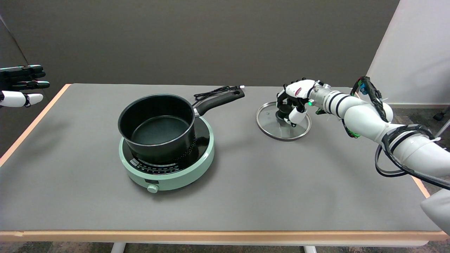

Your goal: Pick up the pot lid.

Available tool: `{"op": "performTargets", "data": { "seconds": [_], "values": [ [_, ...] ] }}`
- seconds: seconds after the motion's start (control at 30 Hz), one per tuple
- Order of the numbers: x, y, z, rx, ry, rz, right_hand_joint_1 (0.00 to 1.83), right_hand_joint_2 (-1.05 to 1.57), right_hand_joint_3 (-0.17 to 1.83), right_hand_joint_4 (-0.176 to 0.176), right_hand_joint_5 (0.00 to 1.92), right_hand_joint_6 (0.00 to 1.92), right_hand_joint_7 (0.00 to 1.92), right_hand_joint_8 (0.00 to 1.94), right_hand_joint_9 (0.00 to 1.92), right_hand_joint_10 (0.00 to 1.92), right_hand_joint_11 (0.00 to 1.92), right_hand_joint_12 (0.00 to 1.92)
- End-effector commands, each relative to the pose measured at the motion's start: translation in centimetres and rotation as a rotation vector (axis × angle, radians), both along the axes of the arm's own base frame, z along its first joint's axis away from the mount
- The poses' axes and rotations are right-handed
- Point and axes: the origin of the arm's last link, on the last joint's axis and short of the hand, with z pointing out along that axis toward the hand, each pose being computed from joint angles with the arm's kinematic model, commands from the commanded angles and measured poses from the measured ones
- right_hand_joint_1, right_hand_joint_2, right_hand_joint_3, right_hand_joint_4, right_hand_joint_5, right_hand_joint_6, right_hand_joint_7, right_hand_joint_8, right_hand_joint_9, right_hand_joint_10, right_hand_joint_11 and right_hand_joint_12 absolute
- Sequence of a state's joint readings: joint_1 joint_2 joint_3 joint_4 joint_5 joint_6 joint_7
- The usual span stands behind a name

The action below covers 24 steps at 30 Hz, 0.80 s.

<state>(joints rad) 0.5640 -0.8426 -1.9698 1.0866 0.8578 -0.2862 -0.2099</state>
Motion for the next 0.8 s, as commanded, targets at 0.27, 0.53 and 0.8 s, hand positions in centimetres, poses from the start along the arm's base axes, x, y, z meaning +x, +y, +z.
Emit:
{"op": "performTargets", "data": {
  "seconds": [0.27,0.53,0.8],
  "values": [
    [0.07,-0.05,-0.12,0.001,0.000,0.024,0.89,0.65,0.92,0.176,0.70,0.75,0.89,0.49,0.83,0.69,0.52,0.97],
    [-0.11,0.05,-0.11,0.002,0.002,0.020,0.91,0.66,0.91,0.176,0.70,0.78,0.90,0.52,0.84,0.72,0.53,0.99],
    [-0.05,0.07,-0.23,0.007,0.007,0.025,0.94,0.69,0.90,0.176,0.71,0.85,0.91,0.57,0.86,0.75,0.54,1.00]
  ]
}}
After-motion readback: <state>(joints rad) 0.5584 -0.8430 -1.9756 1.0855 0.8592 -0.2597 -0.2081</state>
